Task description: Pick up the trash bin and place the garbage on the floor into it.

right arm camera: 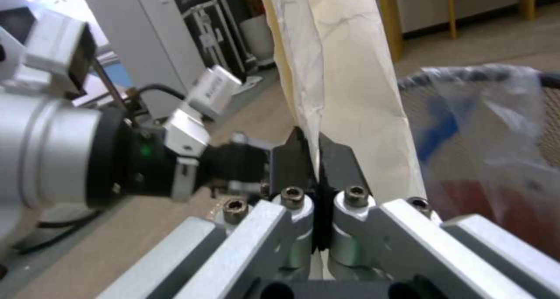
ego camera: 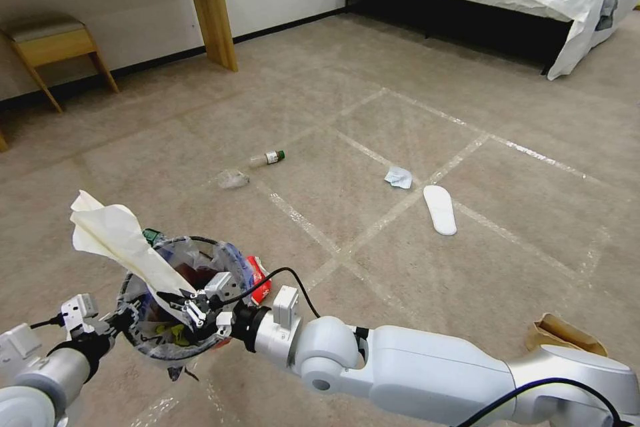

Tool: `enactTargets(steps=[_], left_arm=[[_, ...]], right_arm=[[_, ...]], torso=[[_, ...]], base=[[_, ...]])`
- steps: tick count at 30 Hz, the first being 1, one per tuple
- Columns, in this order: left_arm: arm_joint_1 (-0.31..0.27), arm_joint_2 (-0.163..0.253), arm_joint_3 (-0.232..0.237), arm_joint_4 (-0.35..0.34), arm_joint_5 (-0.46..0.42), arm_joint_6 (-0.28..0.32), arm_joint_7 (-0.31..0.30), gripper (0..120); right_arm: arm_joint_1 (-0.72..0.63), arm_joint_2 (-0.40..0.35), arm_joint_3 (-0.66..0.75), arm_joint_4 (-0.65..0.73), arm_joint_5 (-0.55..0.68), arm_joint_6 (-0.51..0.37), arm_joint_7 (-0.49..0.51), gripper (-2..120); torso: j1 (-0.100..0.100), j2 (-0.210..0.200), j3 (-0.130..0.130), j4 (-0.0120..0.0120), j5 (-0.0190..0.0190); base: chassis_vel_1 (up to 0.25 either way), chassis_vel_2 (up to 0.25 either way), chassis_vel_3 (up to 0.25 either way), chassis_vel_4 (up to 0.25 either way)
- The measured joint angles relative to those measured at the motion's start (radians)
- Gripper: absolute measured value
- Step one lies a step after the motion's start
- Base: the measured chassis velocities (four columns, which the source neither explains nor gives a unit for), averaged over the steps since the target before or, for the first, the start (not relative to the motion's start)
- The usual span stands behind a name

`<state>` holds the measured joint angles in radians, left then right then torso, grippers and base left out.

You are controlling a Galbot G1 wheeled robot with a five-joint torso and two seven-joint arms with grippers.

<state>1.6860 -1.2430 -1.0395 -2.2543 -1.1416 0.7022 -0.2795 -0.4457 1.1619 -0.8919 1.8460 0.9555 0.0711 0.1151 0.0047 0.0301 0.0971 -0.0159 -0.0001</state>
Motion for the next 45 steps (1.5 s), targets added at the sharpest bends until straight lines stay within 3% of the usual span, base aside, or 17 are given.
enactTargets(steps=[14,33,45], left_arm=[[-0.006,0.009,0.006,0.005,-0.004,0.000,-0.002,1],[0.009,-0.004,-0.003,-0.004,-0.003,0.000,-0.002,1],[-0.001,-0.005,0.004,0.009,0.001,-0.001,0.000,1]], right_arm=[[-0.050,-0.100,0.022,0.007,-0.033,0.003,0.005,0],[-0.067,-0.040,0.007,-0.082,-0.050,0.043,-0.034,0],[-0.069,-0.042,0.014,-0.095,-0.052,0.048,-0.037,0]], torso=[[0.000,0.000,0.000,-0.0002,0.0001],[0.000,0.000,0.000,0.0000,0.0001],[0.000,0.000,0.000,-0.0001,0.0001]], base=[[0.000,0.000,0.000,0.000],[0.000,0.000,0.000,0.000],[0.000,0.000,0.000,0.000]])
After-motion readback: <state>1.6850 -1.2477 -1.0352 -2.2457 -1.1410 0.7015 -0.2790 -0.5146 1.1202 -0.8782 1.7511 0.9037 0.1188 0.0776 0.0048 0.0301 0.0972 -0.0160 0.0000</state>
